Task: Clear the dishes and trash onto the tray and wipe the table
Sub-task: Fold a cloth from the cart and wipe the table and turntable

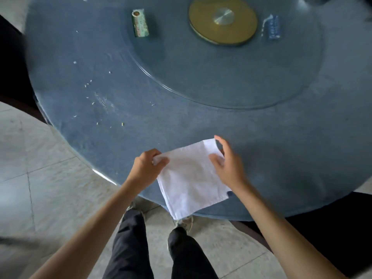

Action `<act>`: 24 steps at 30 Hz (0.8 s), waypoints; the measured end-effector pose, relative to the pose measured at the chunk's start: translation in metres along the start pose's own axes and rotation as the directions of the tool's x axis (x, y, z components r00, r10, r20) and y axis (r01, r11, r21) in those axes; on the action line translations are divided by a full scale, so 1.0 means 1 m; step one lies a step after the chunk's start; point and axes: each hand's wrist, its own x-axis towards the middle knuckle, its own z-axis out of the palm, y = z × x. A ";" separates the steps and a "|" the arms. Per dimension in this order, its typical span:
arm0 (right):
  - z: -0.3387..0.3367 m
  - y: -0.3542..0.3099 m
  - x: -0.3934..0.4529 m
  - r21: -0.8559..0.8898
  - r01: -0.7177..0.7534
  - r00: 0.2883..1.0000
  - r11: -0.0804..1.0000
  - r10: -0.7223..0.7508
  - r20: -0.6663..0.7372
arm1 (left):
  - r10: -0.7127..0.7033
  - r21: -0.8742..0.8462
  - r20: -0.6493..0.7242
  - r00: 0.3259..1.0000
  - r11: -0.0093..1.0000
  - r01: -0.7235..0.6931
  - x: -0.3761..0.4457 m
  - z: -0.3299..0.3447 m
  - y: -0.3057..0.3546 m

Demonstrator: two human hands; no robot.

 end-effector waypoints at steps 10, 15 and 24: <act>0.072 0.046 -0.054 -0.414 0.624 0.770 0.663 -0.433 0.469 | 0.286 0.442 -0.022 0.958 0.862 -0.247 -0.074 0.106 -0.056; 0.105 0.028 -0.030 -0.502 0.584 0.806 0.638 -0.387 0.447 | 0.085 0.387 -0.191 0.978 0.922 -0.005 -0.049 0.112 -0.068; 0.167 -0.042 0.035 -0.533 0.575 0.818 0.621 -0.405 0.409 | 0.068 0.500 -0.296 0.953 0.861 0.094 0.026 0.044 -0.112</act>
